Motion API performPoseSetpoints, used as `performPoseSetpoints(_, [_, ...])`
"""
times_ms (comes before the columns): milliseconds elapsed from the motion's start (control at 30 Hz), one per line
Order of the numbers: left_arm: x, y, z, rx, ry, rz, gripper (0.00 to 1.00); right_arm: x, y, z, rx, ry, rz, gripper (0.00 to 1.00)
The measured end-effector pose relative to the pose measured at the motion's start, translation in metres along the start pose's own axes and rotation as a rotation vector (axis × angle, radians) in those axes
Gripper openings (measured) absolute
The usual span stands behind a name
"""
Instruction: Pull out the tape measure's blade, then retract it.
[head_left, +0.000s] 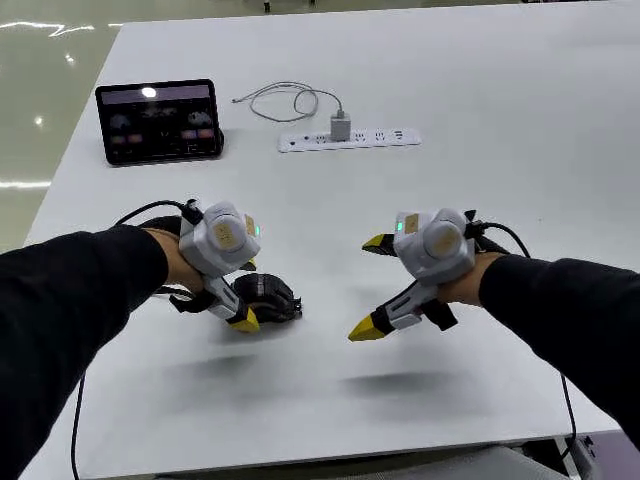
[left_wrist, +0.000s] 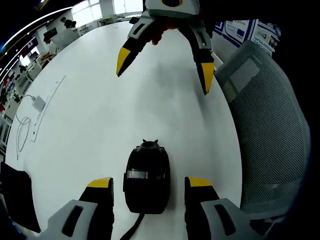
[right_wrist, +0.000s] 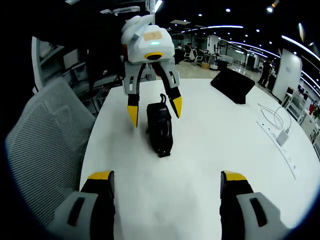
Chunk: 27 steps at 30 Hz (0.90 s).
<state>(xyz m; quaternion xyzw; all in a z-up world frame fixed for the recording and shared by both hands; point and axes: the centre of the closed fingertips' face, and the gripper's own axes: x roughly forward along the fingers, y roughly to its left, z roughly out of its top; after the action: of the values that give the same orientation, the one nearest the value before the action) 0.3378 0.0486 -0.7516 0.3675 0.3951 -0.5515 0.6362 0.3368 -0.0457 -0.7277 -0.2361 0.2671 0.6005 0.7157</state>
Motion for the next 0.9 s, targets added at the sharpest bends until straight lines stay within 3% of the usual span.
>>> performPoseSetpoints(100, [0.005,0.002,0.002,0.007,-0.001,-0.011,0.46,0.01,-0.001,0.003,-0.021,0.025,0.01,0.82])
performPoseSetpoints(167, [0.009,0.002,-0.001,0.03,0.021,-0.01,0.4,0.016,-0.001,0.006,-0.029,0.035,0.022,0.8])
performPoseSetpoints(200, [0.009,0.007,-0.003,0.056,0.038,0.019,0.33,0.019,-0.001,0.006,-0.037,0.042,0.027,0.79])
performPoseSetpoints(367, [0.01,0.006,-0.002,0.045,0.017,0.001,0.33,0.028,-0.003,0.012,-0.045,0.046,0.033,0.72])
performPoseSetpoints(500, [0.01,0.004,-0.002,0.049,0.025,0.002,0.33,0.036,0.0,0.016,-0.058,0.035,0.047,0.64])
performPoseSetpoints(700, [0.011,0.004,-0.003,0.055,0.033,0.001,0.32,0.051,0.006,0.008,-0.09,0.062,0.074,0.52])
performPoseSetpoints(900, [0.01,0.004,-0.003,0.024,0.023,0.005,0.32,0.068,0.014,0.003,-0.104,0.08,0.106,0.41])
